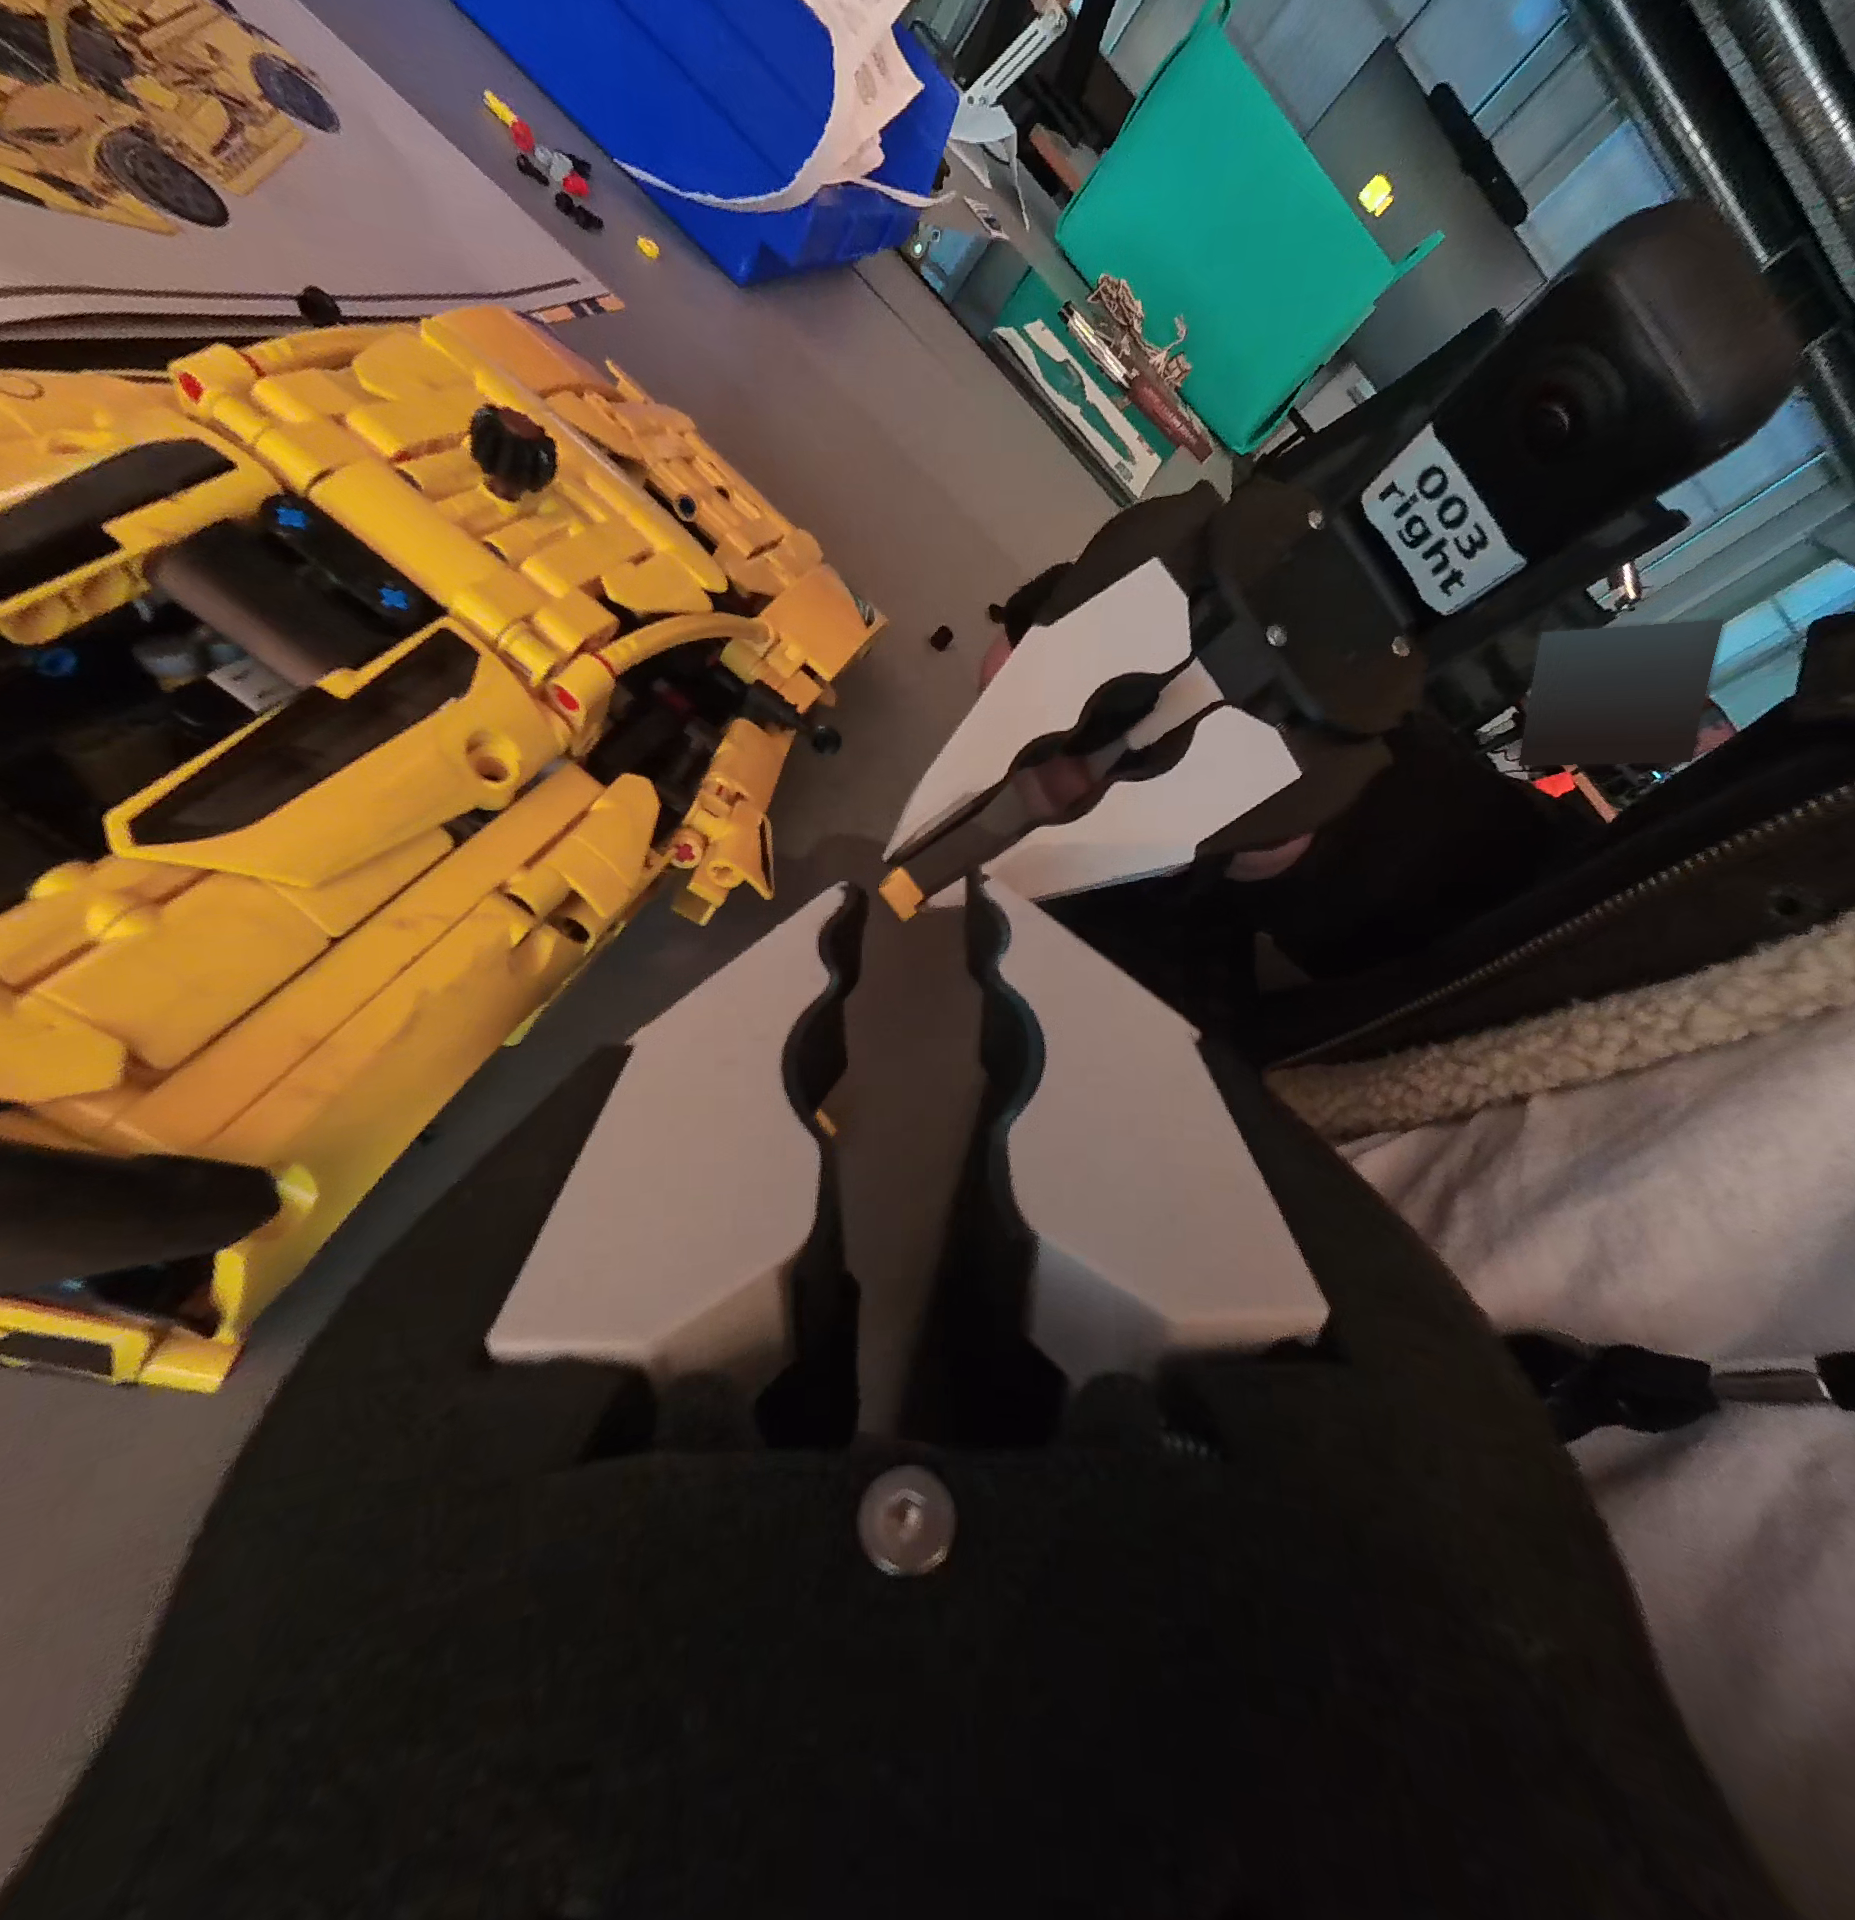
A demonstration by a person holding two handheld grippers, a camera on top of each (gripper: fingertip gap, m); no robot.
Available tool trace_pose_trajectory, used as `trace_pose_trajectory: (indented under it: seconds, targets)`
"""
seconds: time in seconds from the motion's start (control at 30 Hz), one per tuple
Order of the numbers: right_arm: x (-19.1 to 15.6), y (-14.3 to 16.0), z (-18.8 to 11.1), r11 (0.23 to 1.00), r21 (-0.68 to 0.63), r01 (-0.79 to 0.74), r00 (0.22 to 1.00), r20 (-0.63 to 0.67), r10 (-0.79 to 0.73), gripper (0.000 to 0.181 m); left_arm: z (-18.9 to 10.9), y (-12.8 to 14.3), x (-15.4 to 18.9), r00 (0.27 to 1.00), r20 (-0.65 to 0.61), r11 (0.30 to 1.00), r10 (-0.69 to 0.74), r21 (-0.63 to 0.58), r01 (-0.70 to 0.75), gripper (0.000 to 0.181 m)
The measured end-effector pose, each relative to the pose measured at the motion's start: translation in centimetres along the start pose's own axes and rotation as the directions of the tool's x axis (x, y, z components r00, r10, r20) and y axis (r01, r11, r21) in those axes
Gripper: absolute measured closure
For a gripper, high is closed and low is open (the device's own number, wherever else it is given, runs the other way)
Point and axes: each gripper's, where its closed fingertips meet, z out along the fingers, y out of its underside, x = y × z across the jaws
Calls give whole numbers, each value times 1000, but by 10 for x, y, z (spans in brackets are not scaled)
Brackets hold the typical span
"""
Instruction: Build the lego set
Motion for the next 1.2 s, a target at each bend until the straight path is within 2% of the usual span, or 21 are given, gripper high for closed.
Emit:
trace_pose_trajectory:
  seconds: [0.7, 0.97, 1.2]
  targets:
    - [0, -1, -1, 1000, 7, 16, 1000, -14, -16, 173, 1, -2, 2, 1000, -21, 1000, -15, 13, 16, 164]
    - [-3, -9, -4, 998, 47, 29, 1000, -6, -29, 174, 3, 0, 0, 996, -51, 997, -78, 10, 78, 176]
    - [-4, -10, -5, 998, 58, 29, 1000, -3, -29, 174, 3, -1, 3, 990, -88, 994, -110, 19, 112, 178]
